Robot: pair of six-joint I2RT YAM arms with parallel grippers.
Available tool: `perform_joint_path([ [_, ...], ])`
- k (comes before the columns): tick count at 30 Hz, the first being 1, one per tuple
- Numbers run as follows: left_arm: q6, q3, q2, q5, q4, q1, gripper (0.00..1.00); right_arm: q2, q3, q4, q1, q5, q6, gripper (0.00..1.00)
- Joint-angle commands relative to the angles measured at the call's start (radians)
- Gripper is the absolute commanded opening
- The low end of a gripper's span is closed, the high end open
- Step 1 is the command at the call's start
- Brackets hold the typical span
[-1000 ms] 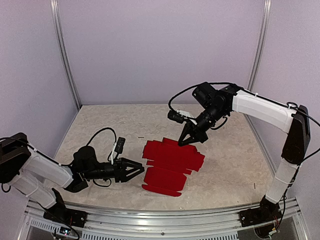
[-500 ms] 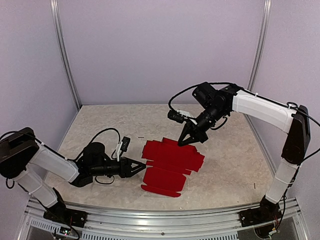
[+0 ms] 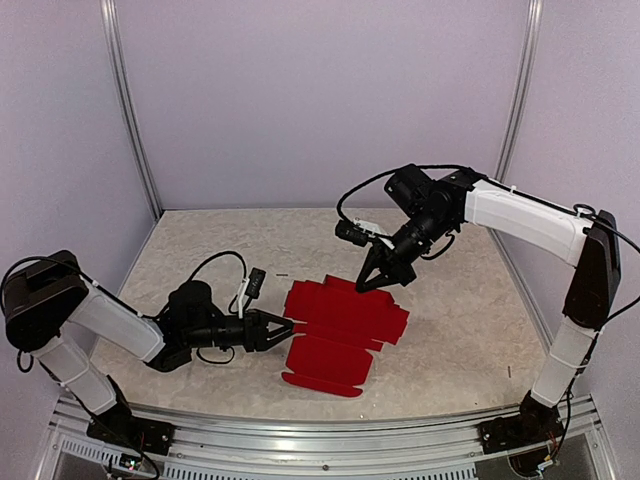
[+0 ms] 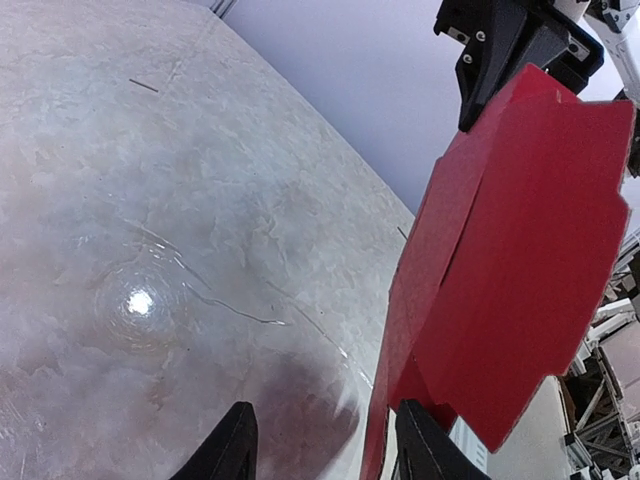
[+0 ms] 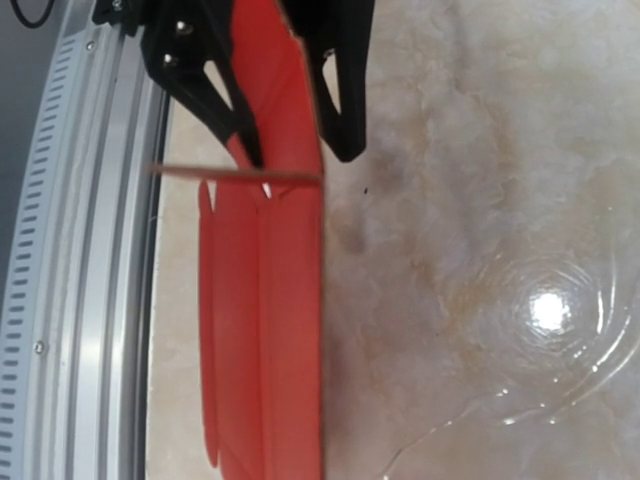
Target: Fold the paper box
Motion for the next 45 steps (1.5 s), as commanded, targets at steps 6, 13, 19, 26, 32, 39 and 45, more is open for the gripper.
perform_joint_path([
  [6, -0.007, 0.021, 0.032, 0.048, 0.066, -0.019, 0.48, 0.001, 0.015, -0.007, -0.005, -0.008, 0.004, 0.00],
  [13, -0.035, 0.031, 0.085, 0.099, 0.173, -0.031, 0.48, 0.000, 0.024, -0.005, -0.005, -0.025, 0.013, 0.00],
  [19, -0.113, 0.040, 0.160, 0.151, 0.323, -0.030, 0.49, -0.004, 0.020, -0.003, -0.005, -0.019, 0.013, 0.00],
  [26, -0.165, -0.020, 0.171, 0.128, 0.382, -0.006, 0.49, -0.021, 0.011, 0.004, -0.006, 0.002, 0.012, 0.00],
  [32, -0.146, -0.050, 0.098, 0.130, 0.322, -0.014, 0.50, -0.020, 0.002, 0.011, -0.006, 0.012, 0.010, 0.00],
  [39, -0.139, 0.001, 0.142, 0.129, 0.316, -0.040, 0.50, -0.008, 0.018, 0.004, -0.006, 0.005, 0.009, 0.00],
  [45, -0.158, 0.032, 0.196, 0.130, 0.352, -0.040, 0.48, -0.021, 0.008, 0.007, -0.006, 0.002, 0.010, 0.00],
])
